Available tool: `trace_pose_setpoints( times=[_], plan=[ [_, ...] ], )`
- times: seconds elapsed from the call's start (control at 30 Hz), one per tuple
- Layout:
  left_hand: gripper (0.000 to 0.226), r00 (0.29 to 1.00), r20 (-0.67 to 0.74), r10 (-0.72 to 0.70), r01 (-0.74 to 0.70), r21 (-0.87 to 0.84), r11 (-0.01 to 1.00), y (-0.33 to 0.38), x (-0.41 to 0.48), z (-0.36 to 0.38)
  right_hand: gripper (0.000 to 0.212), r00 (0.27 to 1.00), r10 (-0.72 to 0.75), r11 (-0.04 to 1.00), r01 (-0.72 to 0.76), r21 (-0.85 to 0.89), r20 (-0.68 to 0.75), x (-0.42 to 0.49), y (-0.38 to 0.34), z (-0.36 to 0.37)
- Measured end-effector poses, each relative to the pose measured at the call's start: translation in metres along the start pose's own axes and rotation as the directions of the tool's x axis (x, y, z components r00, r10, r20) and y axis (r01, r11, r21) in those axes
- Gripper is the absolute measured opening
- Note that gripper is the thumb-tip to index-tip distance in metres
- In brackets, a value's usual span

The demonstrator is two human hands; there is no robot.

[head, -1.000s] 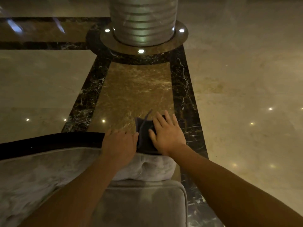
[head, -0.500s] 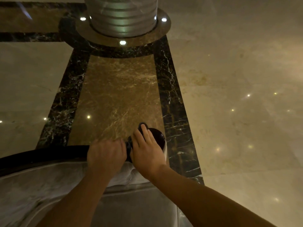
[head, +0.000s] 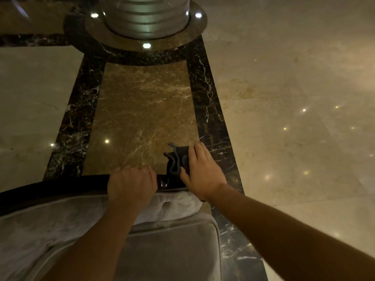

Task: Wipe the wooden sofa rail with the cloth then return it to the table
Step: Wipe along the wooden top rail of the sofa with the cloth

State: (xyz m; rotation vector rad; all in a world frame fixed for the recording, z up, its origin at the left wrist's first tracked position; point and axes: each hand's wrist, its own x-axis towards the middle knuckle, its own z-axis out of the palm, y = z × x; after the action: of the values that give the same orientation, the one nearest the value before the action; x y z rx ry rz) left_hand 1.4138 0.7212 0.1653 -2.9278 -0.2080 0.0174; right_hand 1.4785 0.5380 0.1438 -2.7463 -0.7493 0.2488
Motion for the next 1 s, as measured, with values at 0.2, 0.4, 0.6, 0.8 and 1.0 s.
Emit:
trace_pose_setpoints(
  times=[0.2, 0.4, 0.6, 0.8, 1.0],
  plan=[
    [0.048, 1.000, 0.006, 0.004, -0.004, 0.019, 1.000, 0.002, 0.000, -0.001, 0.040, 0.729, 0.660, 0.636, -0.410, 0.654, -0.184, 0.013, -0.030, 0.034],
    [0.048, 1.000, -0.013, 0.007, -0.006, 0.041, 0.999, 0.002, -0.005, 0.000, 0.028, 0.834, 0.511, 0.716, -0.281, 0.639, -0.207, 0.028, -0.004, 0.021],
    [0.053, 0.999, -0.034, 0.009, -0.007, 0.043, 0.999, 0.003, -0.007, 0.002, 0.026, 0.907, 0.354, 0.784, -0.156, 0.601, -0.226, 0.034, 0.007, 0.021],
    [0.049, 0.999, -0.025, -0.031, 0.031, 0.015, 0.999, 0.006, -0.001, 0.002, 0.057, 0.944, 0.079, 0.996, -0.063, 0.061, -0.320, -0.005, -0.021, 0.045],
    [0.050, 0.995, -0.090, -0.029, 0.027, -0.028, 0.999, 0.005, -0.003, 0.002, 0.041, 0.983, -0.033, 0.990, 0.008, -0.143, -0.179, 0.027, -0.029, 0.022]
  ],
)
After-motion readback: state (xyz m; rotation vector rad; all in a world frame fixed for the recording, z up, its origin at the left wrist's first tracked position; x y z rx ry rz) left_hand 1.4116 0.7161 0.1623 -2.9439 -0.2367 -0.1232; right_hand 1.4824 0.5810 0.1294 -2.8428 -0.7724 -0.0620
